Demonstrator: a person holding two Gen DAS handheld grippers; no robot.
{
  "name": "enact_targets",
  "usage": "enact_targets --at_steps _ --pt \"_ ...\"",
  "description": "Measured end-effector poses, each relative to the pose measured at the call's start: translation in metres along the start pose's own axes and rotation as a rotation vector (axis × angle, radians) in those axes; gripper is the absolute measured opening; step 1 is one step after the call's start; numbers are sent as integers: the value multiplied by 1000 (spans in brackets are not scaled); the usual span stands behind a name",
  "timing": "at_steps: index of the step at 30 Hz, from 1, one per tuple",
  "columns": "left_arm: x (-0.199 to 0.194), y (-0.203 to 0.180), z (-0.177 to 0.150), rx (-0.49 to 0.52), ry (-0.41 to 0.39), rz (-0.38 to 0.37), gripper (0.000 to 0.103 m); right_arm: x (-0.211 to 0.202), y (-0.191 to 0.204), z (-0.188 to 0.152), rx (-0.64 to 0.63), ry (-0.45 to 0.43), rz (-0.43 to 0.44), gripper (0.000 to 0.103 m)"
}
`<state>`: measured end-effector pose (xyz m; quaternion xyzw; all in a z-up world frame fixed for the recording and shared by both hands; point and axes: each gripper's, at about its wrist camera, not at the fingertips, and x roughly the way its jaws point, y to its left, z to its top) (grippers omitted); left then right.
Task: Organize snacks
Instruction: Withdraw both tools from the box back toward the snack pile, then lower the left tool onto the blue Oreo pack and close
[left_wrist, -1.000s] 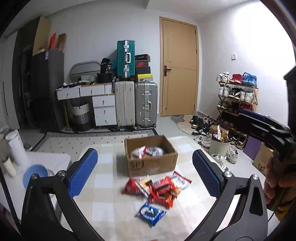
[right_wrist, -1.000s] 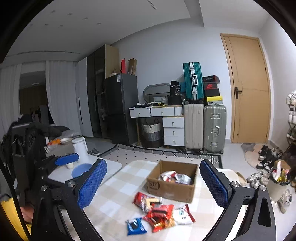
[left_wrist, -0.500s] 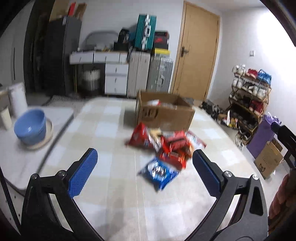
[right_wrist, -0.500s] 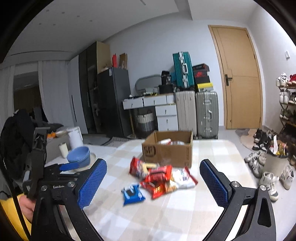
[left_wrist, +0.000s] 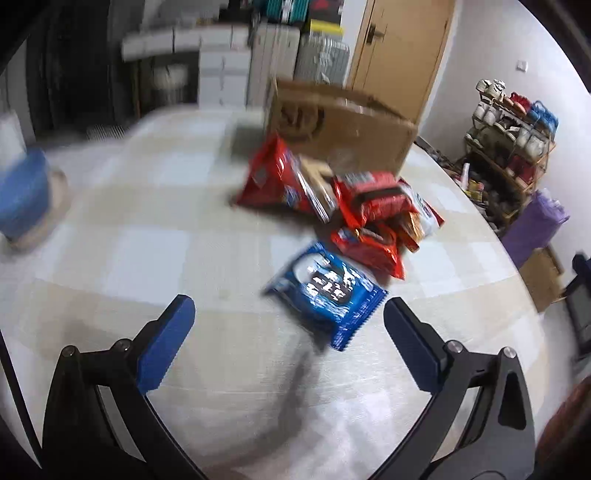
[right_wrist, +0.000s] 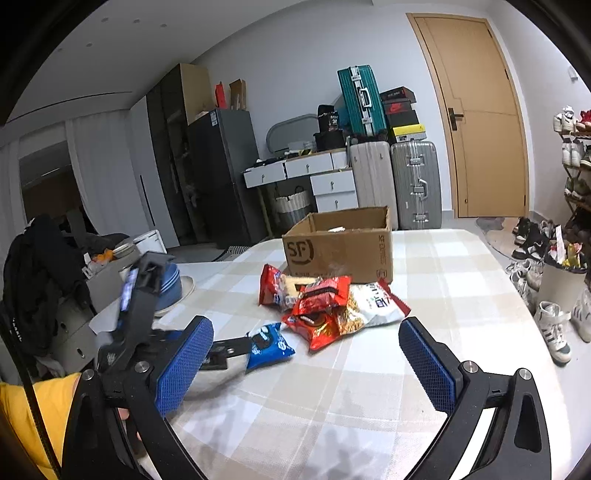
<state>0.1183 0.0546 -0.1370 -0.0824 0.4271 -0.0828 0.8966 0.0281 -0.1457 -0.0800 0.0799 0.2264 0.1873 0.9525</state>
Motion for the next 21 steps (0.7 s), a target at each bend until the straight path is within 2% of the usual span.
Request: enact_targets --at_steps 1,4,9,14,18,21 --pt "9 1 1 -22 29 -20 102 2 -1 -1 1 4 0 102" --pt "34 0 6 -74 80 12 102 7 -6 -7 17 20 10 102" --pt "63 -3 18 -126 101 11 102 16 -18 -14 64 42 28 102" --pt "81 -13 32 -136 120 83 102 21 -29 -23 91 61 31 102" --pt "89 -26 32 -80 127 147 102 28 -38 -32 125 84 35 102" --pt "88 -31 30 -40 117 153 100 32 -42 -38 153 102 38 102"
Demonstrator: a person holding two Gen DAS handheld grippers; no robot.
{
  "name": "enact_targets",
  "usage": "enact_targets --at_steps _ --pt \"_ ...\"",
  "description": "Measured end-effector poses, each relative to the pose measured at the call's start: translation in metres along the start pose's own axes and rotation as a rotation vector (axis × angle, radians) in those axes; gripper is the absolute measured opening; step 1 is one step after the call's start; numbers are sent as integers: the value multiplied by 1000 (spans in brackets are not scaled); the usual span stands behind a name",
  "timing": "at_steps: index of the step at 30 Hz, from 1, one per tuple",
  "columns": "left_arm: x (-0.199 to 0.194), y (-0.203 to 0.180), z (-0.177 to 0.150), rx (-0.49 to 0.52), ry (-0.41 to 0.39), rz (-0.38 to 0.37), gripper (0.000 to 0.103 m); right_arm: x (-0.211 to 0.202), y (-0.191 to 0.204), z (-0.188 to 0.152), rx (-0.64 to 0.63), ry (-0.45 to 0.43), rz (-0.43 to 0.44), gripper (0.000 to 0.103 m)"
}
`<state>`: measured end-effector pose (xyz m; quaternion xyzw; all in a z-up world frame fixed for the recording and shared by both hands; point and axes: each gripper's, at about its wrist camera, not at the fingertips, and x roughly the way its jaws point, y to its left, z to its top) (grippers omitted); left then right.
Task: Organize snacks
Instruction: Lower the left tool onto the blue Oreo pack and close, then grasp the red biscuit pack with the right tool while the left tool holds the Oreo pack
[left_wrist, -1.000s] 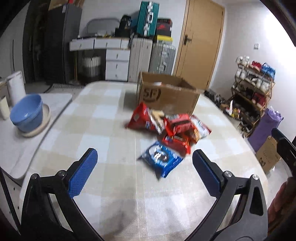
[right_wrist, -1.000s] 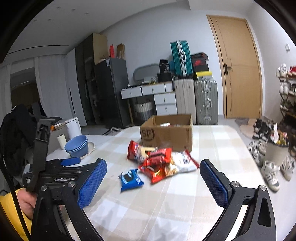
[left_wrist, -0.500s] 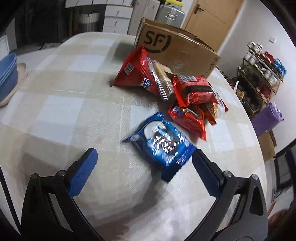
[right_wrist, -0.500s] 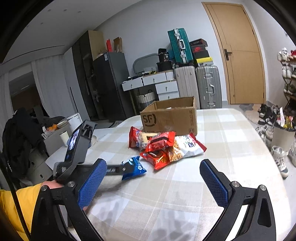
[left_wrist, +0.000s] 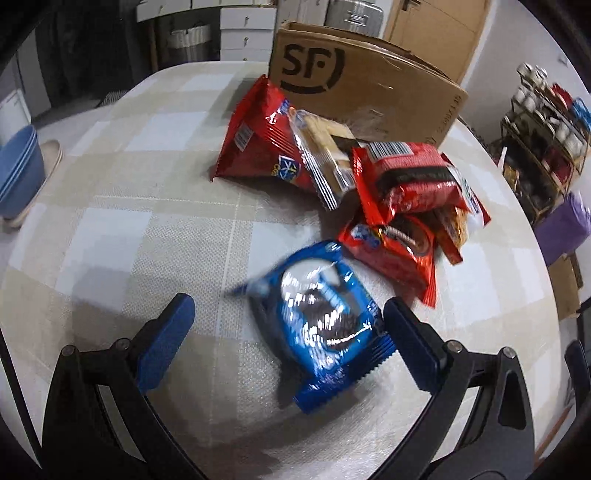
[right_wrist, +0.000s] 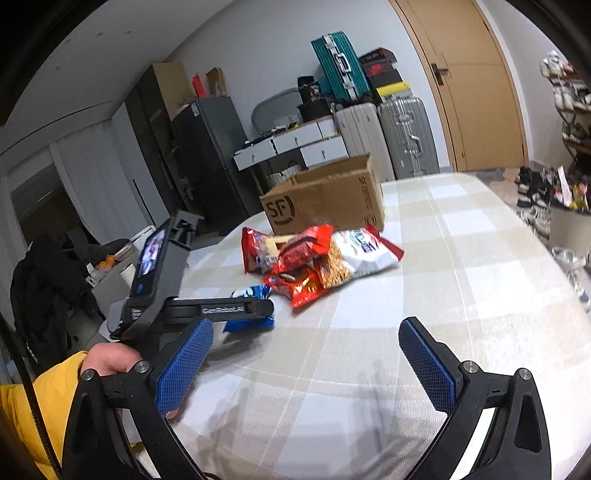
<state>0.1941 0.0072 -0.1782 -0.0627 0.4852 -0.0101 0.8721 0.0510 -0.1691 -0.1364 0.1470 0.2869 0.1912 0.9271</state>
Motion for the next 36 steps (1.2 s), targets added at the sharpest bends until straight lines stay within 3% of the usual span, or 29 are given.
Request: enact_targets --at_steps 3,6,15,23,36 --pt "-2 3 1 3 -18 -20 87 1 1 -3 1 7 3 102" --pt "-5 10 2 21 -27 -32 57 0 6 -5 -21 8 1 102" --pt "-23 35 -7 26 -57 -111 35 4 26 -8 -75 26 -7 102" --pt "-46 59 -32 31 -64 -172 33 5 41 -10 -107 37 -12 102" --pt "-79 76 -40 15 -123 -245 32 11 44 -9 -115 57 -24 102"
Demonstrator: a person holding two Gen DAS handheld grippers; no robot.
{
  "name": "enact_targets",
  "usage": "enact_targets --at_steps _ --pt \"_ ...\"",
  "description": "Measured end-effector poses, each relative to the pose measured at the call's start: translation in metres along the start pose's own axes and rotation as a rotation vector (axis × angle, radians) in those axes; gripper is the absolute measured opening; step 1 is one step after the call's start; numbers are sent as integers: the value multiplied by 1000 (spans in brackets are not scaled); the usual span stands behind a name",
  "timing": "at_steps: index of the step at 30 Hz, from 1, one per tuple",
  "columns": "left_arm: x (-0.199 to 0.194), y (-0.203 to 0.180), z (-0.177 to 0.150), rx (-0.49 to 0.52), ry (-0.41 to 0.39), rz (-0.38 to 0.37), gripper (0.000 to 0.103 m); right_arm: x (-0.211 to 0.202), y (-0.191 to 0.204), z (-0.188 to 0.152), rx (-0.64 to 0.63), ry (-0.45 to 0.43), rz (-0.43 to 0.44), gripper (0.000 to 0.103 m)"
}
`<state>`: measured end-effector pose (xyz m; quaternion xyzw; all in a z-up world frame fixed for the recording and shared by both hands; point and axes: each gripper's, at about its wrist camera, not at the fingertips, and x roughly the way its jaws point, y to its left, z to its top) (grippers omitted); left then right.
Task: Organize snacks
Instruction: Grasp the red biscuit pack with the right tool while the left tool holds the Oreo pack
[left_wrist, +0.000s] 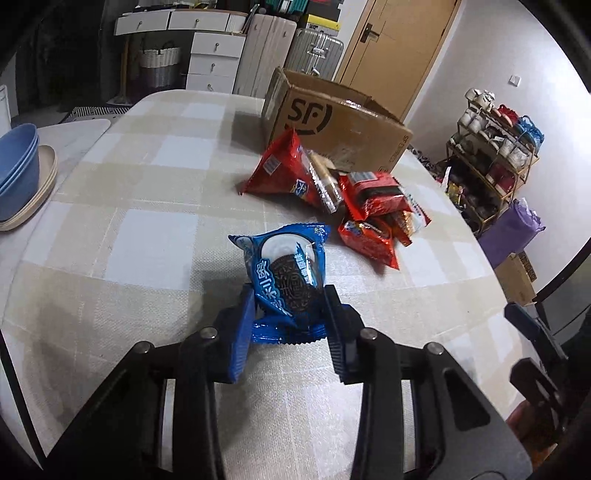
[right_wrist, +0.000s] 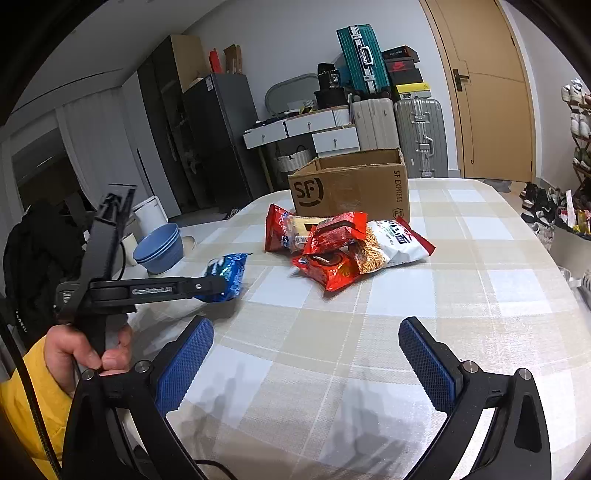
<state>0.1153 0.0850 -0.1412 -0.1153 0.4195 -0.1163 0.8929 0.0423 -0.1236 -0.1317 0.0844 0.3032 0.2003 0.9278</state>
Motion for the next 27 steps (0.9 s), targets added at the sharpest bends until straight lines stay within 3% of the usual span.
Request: enact_targets --at_steps 6,10,14,19,27 --pt "-6 2 -4 -17 2 -27 32 4 -5 13 -6 -4 -17 102" --pt "-6 5 -9 -24 7 -43 32 23 -9 41 -40 11 -41 102" --pt "-5 10 -11 -34 14 -54 32 58 -17 75 -41 76 -60 102" --pt "-3 17 -14 -44 22 -70 32 119 -33 113 32 187 23 102" --pt "5 22 -14 -56 44 -103 32 179 -18 122 -133 279 -99 101"
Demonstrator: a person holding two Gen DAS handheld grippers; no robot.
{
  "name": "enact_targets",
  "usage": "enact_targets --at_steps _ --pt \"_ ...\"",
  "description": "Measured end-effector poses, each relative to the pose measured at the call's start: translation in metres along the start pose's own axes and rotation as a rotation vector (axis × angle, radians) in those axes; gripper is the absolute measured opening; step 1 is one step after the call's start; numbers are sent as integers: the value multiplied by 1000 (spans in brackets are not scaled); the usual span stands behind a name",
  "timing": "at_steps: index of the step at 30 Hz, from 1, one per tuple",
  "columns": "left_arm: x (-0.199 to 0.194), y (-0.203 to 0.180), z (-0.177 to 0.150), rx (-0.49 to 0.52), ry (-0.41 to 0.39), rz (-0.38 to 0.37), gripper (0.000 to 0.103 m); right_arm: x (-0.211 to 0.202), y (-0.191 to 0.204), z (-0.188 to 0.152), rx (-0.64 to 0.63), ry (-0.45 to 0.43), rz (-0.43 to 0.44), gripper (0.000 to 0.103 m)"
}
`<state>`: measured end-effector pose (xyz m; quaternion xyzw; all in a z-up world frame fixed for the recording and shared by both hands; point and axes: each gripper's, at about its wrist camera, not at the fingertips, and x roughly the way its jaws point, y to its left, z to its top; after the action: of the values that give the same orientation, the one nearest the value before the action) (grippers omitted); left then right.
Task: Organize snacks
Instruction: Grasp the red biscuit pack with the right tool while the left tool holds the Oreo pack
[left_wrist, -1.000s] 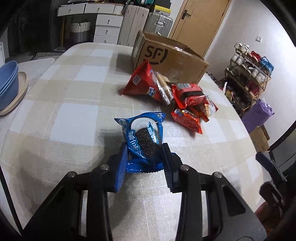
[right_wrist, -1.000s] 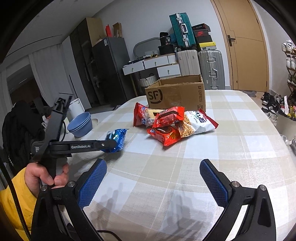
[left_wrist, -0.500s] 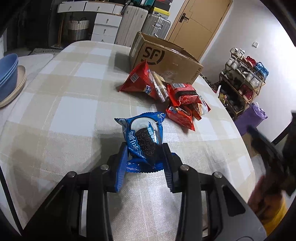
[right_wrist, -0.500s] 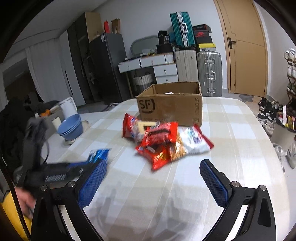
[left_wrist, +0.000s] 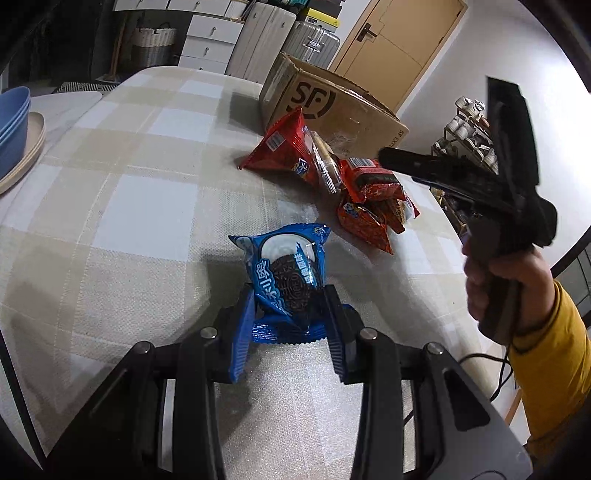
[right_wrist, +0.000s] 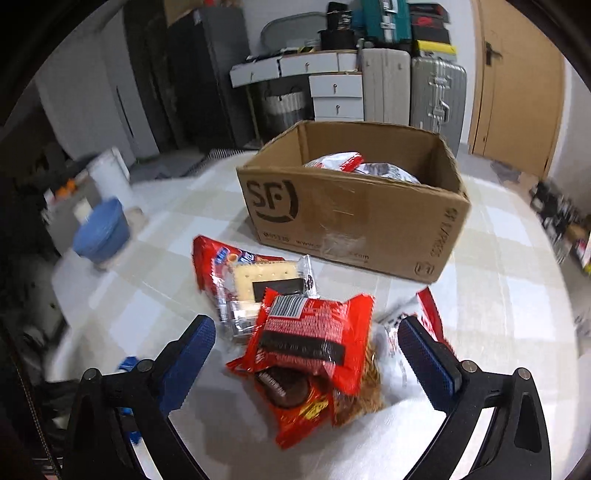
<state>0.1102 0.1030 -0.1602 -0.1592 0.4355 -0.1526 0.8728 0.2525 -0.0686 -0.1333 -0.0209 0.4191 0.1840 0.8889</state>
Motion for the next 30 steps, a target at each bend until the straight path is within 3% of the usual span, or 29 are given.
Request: enact_targets --at_steps 9,13,19,30 --pt "5 3 0 -5 6 -16 32 34 15 -6 -115 69 -131 86" --pt "5 4 1 -10 6 -16 32 36 22 -9 -157 69 -151 70" --pt "3 2 -2 -8 6 -10 32 33 18 -11 -115 66 -99 54" --pt "0 1 -3 -7 1 -3 32 5 1 -12 -23 26 -3 52"
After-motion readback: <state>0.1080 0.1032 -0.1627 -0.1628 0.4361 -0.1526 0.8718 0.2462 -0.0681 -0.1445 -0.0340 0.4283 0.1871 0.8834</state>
